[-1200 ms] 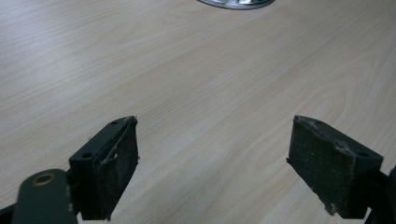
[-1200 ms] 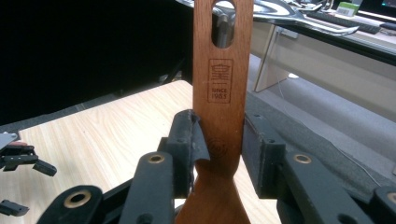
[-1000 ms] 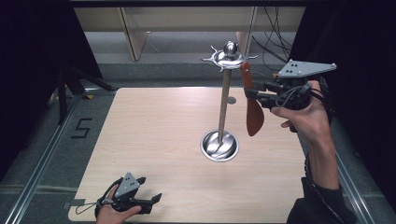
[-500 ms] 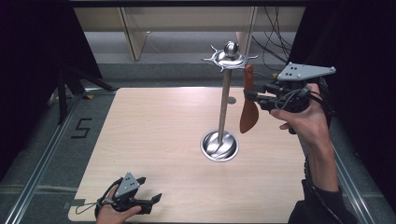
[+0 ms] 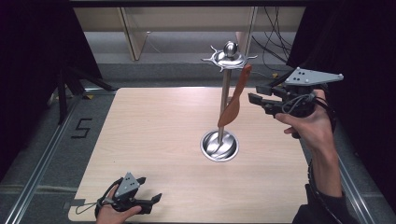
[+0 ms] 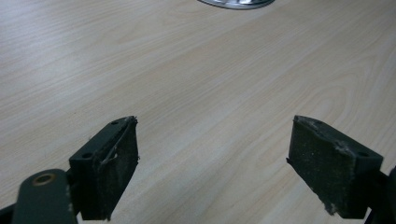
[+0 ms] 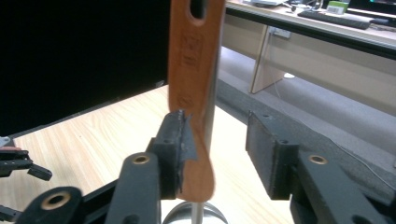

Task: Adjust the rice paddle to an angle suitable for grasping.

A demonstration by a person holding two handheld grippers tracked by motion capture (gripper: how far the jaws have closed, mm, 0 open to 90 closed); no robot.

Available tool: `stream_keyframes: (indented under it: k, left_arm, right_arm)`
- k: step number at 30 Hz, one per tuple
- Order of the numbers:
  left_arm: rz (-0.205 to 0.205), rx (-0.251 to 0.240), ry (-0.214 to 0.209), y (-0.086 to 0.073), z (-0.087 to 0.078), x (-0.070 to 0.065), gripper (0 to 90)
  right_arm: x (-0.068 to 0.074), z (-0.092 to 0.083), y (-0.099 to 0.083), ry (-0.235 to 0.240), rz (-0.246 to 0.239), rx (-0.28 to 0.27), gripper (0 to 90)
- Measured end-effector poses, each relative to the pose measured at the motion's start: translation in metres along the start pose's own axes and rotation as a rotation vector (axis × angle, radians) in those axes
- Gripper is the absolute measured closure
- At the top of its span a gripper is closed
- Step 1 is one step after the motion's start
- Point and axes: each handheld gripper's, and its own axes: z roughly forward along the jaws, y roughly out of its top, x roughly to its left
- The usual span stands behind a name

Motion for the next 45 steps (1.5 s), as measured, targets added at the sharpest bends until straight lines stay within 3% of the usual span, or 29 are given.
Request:
stream_keyframes:
  k: [5,8,9,11,12,13,14,17,18,21,23,26,27,29,30,31,32,33,34,37,38,40,41,43,44,45]
  left_arm:
    - [0.031,0.003,-0.002,0.0,0.0,0.002,15.3]
    - [0.018,0.0,0.001,0.0,0.0,0.001,15.3]
    - [0.019,0.0,0.001,0.0,0.0,0.001,15.3]
    - [0.019,-0.007,-0.004,0.0,0.001,0.001,15.3]
    - [0.077,0.026,0.009,0.002,-0.001,0.005,15.3]
    - [0.08,0.023,0.011,0.002,-0.001,0.005,15.3]
    - [0.027,0.004,0.002,0.001,0.0,0.001,15.3]
    - [0.018,0.0,0.002,0.0,0.0,0.001,15.3]
    - [-0.004,0.0,0.003,0.0,0.0,0.0,15.3]
    - [-0.002,0.002,0.002,0.0,0.0,0.0,15.3]
    - [0.025,0.007,0.005,0.0,-0.001,0.002,15.3]
    - [0.025,0.006,0.008,0.0,-0.002,0.002,15.3]
    - [0.001,0.005,0.006,0.0,-0.002,0.0,15.3]
    - [0.026,0.001,0.007,0.001,-0.003,0.001,15.3]
    - [-0.006,-0.006,-0.001,0.0,-0.001,0.0,15.3]
    - [-0.006,-0.006,-0.001,0.0,-0.001,0.0,15.3]
    - [0.011,0.016,0.012,0.0,-0.002,0.001,15.3]
    - [0.004,-0.002,0.002,0.0,-0.002,0.0,15.3]
    - [0.028,0.002,0.007,0.001,-0.003,0.001,15.3]
    - [-0.002,-0.003,0.004,0.001,-0.001,0.0,15.3]
    - [0.02,-0.014,-0.003,0.001,-0.001,0.001,15.3]
    - [0.013,-0.009,-0.003,0.001,-0.001,0.0,15.3]
    - [0.015,-0.009,-0.004,0.001,-0.001,0.0,15.3]
    - [0.016,-0.01,-0.004,0.002,-0.001,0.0,15.3]
    - [0.062,0.011,0.007,0.003,-0.002,0.003,15.3]
    - [0.062,0.011,0.007,0.003,-0.002,0.003,15.3]
  right_arm:
    - [-0.003,-0.006,-0.013,0.006,0.004,0.001,54.1]
    - [-0.003,-0.01,-0.017,0.005,0.019,0.005,53.8]
    - [-0.002,-0.012,-0.021,-0.017,0.023,-0.015,53.8]
    - [-0.003,-0.017,-0.025,-0.007,0.02,-0.003,53.2]
    - [-0.004,-0.018,-0.027,-0.008,0.007,-0.008,52.8]
    - [-0.003,-0.019,-0.03,-0.014,0.009,-0.012,52.0]
    - [-0.003,-0.02,-0.032,-0.008,0.021,-0.009,51.3]
    - [-0.004,-0.019,-0.038,-0.022,0.009,-0.009,50.2]
    - [-0.003,-0.018,-0.04,-0.019,0.02,-0.005,50.0]
    - [-0.001,-0.017,-0.046,-0.017,0.01,0.008,49.6]
    - [0.0,-0.015,-0.049,-0.016,0.013,0.003,48.8]
    - [0.004,-0.013,-0.054,-0.016,0.037,0.005,46.9]
    - [0.003,-0.013,-0.054,-0.006,0.029,0.019,45.8]
    - [0.005,-0.012,-0.058,-0.018,0.022,0.023,44.5]
    - [0.006,-0.012,-0.059,-0.015,0.038,0.02,43.8]
    - [0.006,-0.012,-0.059,-0.015,0.038,0.02,43.8]
    - [0.005,-0.011,-0.06,-0.014,0.03,0.021,43.2]
    - [0.006,-0.012,-0.061,-0.021,0.039,0.023,42.7]
    - [0.005,-0.013,-0.062,-0.019,0.028,0.029,42.0]
    - [0.005,-0.012,-0.067,-0.033,0.022,0.024,40.2]
    - [0.006,-0.012,-0.071,-0.047,0.049,0.023,39.9]
    - [0.003,-0.012,-0.072,-0.045,0.027,0.02,39.6]
    - [0.004,-0.013,-0.075,-0.029,0.059,0.038,39.4]
    - [0.003,-0.014,-0.078,-0.023,0.068,0.036,39.4]
    - [0.002,-0.015,-0.082,-0.027,0.065,0.039,39.4]
    - [0.002,-0.015,-0.082,-0.027,0.065,0.039,39.4]
